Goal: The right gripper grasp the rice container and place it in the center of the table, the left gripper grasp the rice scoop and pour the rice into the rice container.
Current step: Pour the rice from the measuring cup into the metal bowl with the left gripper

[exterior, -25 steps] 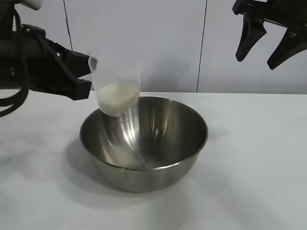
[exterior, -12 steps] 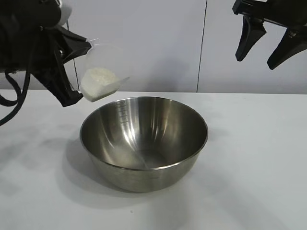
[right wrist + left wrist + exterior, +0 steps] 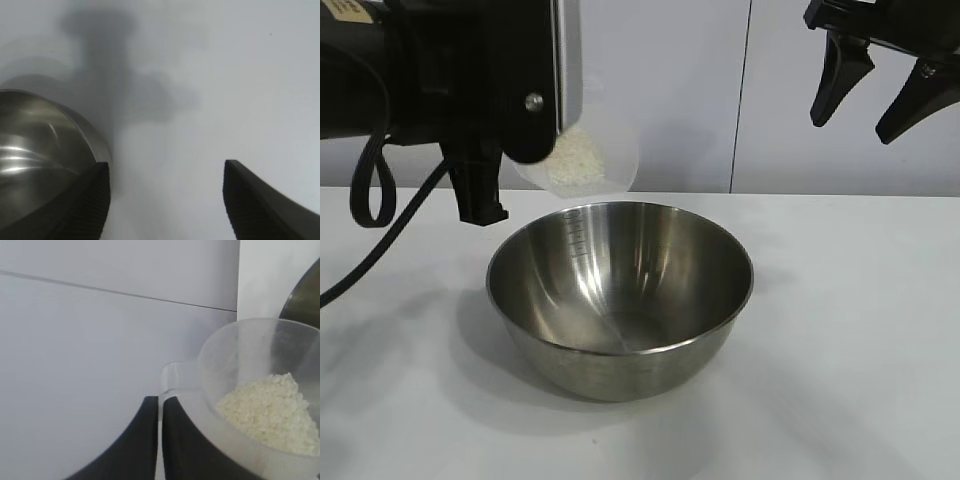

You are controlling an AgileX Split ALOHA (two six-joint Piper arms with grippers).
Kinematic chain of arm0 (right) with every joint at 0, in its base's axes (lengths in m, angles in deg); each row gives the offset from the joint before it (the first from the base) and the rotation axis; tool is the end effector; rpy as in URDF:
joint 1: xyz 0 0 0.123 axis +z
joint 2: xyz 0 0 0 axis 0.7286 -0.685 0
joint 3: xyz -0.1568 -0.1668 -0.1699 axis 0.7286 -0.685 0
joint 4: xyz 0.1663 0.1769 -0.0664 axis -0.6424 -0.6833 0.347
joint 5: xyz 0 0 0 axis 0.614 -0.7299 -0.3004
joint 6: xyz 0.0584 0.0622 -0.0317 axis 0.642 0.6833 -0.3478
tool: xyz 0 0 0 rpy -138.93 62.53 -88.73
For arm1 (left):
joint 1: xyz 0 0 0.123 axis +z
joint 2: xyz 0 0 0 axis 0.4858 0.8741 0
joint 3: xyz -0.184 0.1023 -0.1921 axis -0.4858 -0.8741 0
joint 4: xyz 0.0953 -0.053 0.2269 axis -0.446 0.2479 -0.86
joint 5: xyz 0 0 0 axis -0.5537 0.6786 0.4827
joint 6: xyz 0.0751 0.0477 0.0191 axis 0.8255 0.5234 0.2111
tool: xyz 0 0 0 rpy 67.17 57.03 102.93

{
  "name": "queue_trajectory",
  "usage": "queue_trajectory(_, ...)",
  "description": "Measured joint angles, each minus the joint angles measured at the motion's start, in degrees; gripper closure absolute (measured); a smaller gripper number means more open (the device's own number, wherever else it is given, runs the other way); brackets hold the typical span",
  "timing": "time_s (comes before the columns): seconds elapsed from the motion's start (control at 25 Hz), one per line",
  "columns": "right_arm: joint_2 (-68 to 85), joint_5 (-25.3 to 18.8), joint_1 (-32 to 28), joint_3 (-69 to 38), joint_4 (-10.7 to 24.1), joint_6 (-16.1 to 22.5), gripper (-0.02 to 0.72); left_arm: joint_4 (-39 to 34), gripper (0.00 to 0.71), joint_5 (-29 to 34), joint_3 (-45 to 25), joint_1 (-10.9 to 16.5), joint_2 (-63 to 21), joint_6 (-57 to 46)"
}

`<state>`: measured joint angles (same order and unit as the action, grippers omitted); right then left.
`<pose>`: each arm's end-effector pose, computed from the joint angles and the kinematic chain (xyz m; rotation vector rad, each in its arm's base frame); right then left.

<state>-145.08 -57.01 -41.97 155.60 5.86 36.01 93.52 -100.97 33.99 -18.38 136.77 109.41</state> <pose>0.3746 0.0485 0.2906 -0.0368 2.7287 0.3071 0.2221 -0.2120 0.2354 1.6226 0.7784 0.7618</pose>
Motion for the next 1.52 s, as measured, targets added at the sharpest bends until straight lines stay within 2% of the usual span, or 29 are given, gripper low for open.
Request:
queue_trajectory(0.12, 0.0, 0.0, 0.0, 0.0, 0.0, 0.0, 0.252, 0.0, 0.701, 0.6, 0.0, -1.2, 0.0, 8.1)
queue_trajectory(0.28, 0.0, 0.0, 0.0, 0.0, 0.0, 0.0, 0.252, 0.0, 0.701, 1.3, 0.1, -1.3, 0.7, 13.4)
queue_trajectory(0.52, 0.0, 0.1, 0.0, 0.0, -1.1, 0.0, 0.252, 3.2, 0.701, 1.1, 3.4, -1.3, 7.9, 18.5)
queue_trajectory(0.8, 0.0, 0.1, 0.0, 0.0, -1.3, 0.0, 0.252, 3.3, 0.701, -5.7, 6.2, -1.3, 14.3, 24.5)
queue_trajectory(1.16, 0.0, 1.3, 0.0, 0.0, -1.3, 0.0, 0.252, -0.4, 0.701, -14.7, 6.3, -1.3, 14.4, 26.5)
queue_trajectory(1.52, 0.0, 1.3, 0.0, 0.0, -1.3, 0.0, 0.252, -0.4, 0.701, -15.0, 6.3, -1.3, 14.4, 26.6)
